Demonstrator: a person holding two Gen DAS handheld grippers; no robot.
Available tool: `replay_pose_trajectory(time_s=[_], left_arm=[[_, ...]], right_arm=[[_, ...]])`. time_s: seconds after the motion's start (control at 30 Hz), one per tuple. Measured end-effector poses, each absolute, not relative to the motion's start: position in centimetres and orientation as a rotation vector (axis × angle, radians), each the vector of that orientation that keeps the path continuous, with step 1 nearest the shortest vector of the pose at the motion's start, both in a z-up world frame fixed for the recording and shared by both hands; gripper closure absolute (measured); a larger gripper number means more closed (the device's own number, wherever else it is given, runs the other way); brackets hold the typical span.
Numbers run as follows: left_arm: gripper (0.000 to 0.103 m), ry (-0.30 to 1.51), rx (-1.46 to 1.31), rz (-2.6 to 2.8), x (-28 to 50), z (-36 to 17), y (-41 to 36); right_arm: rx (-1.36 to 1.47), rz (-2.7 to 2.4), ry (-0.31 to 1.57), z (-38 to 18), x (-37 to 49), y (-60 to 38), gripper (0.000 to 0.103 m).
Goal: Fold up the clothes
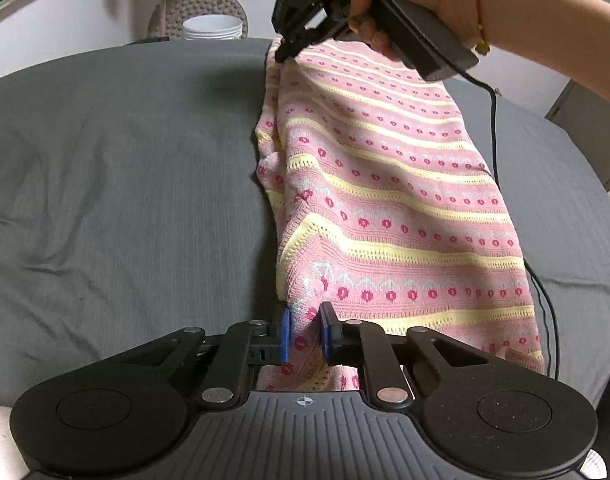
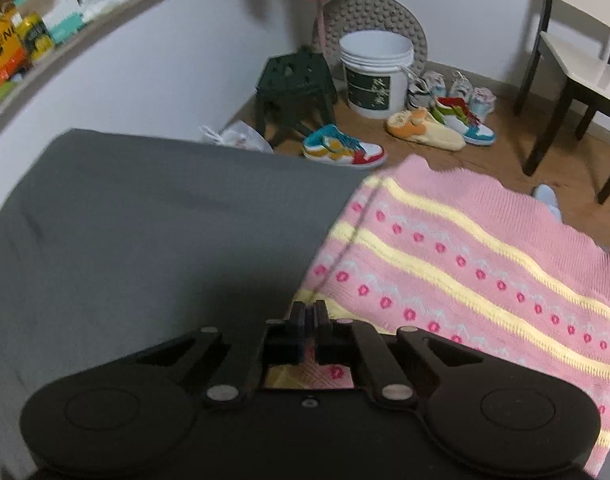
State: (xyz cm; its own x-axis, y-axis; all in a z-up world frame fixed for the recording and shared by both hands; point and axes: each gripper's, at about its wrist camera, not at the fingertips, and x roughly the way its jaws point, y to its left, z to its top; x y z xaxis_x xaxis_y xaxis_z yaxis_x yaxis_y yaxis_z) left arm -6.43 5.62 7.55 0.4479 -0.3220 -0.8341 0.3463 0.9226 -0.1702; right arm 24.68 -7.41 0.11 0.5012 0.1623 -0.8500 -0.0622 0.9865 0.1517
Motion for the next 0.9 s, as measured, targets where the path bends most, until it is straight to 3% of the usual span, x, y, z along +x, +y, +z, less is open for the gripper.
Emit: replay_pose_trajectory(time_s=[0.47,0.53,0.63,0.9], left_arm=[[0.093,1.063,0.012,-0.394,-6.3,7.3,6.1],[0.093,1.060,0.002,-0.399,-6.3,7.3,6.3],[0.093,1.055,0.009,-0.408,-6.4,7.4,6.2],[0.093,1.041,0.022,-0.423,-6.5,7.7,6.0]], right_arm=[[0.188,0.155,1.073,-2.3,26.5,-6.4,0.102],[0.145,0.160,1.050,-1.6,26.5,-6.0,0.095],[0.125,0.164,0.972,0.9,26.6,-7.1,0.066],[0.165,0.042,0.970,2.6,28.5,-12.3,0.066]])
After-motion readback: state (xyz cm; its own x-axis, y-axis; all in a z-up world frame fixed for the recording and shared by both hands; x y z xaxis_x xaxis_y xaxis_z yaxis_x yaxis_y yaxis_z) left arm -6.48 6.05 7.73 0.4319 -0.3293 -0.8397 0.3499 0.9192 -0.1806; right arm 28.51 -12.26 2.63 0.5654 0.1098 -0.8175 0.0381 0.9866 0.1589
